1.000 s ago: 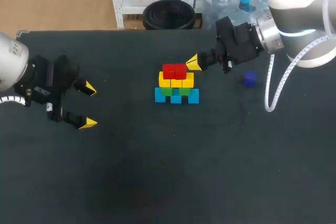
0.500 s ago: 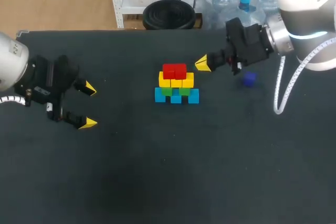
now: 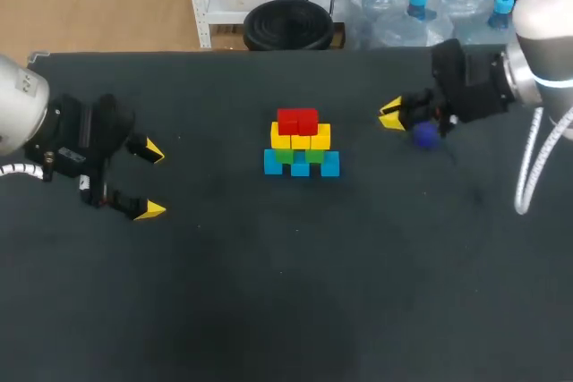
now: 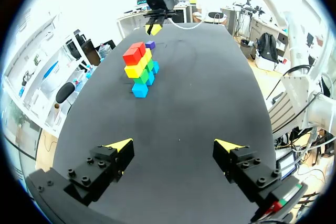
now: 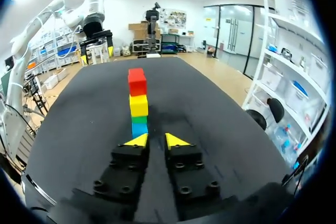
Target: Place the blue cubes, place green cubes on the blue cubes, place the yellow cubes on the green cubes, then place the red cubes on the yellow cubes, and place purple cube on the red cubes.
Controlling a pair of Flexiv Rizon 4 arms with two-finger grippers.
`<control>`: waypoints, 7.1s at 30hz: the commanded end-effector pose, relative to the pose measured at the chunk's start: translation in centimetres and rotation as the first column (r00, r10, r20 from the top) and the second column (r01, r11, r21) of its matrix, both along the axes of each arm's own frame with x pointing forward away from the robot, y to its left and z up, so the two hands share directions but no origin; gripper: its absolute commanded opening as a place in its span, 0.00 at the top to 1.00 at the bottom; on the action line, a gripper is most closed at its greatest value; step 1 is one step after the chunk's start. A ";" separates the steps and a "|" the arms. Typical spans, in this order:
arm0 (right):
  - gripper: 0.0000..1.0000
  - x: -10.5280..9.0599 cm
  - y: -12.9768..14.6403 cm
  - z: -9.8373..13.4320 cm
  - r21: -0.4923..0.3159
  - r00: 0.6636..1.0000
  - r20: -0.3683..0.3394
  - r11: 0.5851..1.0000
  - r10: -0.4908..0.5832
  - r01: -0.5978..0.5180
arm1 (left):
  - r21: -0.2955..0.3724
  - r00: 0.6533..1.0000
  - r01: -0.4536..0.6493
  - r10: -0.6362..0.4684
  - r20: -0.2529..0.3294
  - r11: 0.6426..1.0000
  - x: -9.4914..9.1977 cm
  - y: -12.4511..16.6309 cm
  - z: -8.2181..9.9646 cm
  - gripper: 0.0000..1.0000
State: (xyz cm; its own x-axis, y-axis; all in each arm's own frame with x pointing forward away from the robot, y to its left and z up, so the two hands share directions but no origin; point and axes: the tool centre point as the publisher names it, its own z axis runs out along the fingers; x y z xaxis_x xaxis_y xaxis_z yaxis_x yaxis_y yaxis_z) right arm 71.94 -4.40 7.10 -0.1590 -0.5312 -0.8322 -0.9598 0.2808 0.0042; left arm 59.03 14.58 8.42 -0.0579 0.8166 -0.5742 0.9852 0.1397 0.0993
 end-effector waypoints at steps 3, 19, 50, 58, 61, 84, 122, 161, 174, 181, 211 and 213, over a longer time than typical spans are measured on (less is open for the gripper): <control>0.30 -1.4 -1.8 -0.9 0.001 0.995 0.011 0.995 -0.096 0.096 | -0.005 1.000 0.003 -0.003 0.002 1.000 0.1 0.1 -0.1 0.00; 0.24 0.8 -7.8 -4.7 -0.007 0.963 -0.017 0.963 -0.270 0.270 | -0.005 1.000 0.003 -0.003 0.002 1.000 0.1 0.1 -0.1 0.00; 0.41 4.9 -8.3 -7.7 -0.013 0.968 -0.043 0.969 -0.249 0.248 | -0.005 1.000 0.003 -0.003 0.002 1.000 0.1 0.1 -0.1 0.00; 0.51 5.1 -8.0 -7.9 -0.010 0.970 -0.049 0.971 -0.238 0.237 | -0.005 1.000 0.003 -0.003 0.002 1.000 0.1 0.1 -0.1 0.00; 0.61 5.0 -8.0 -8.1 -0.010 0.969 -0.054 0.971 -0.241 0.241 | -0.005 1.000 0.003 -0.003 0.002 1.000 0.1 0.1 -0.1 0.00; 1.00 4.6 -5.4 -0.3 -0.046 0.994 -0.030 0.994 -0.104 0.102 | -0.005 1.000 0.003 -0.003 0.002 1.000 0.1 0.1 -0.1 0.00; 1.00 1.2 10.2 7.6 -0.055 0.982 0.073 0.984 0.176 -0.172 | -0.005 1.000 0.003 -0.003 0.002 1.000 0.1 0.1 -0.1 0.00; 1.00 -0.6 13.8 5.1 -0.055 0.974 -0.033 0.973 0.224 -0.225 | -0.005 1.000 0.003 -0.003 0.002 1.000 0.1 0.1 -0.1 0.00; 1.00 -0.6 13.9 4.8 -0.062 0.974 -0.043 0.972 0.223 -0.226 | -0.005 1.000 0.003 -0.003 0.002 1.000 0.1 0.1 -0.1 0.00; 1.00 -0.6 13.9 4.7 -0.066 0.974 -0.047 0.972 0.221 -0.223 | -0.005 1.000 0.003 -0.003 0.002 1.000 0.1 0.1 -0.1 0.00; 0.71 -0.2 13.9 4.4 -0.071 0.976 -0.057 0.975 0.209 -0.212 | -0.005 1.000 0.003 -0.003 0.002 1.000 0.1 0.1 -0.1 0.00; 0.70 -0.2 13.9 4.4 -0.071 0.976 -0.058 0.975 0.208 -0.212 | -0.005 1.000 0.003 -0.003 0.002 1.000 0.1 0.1 -0.1 0.00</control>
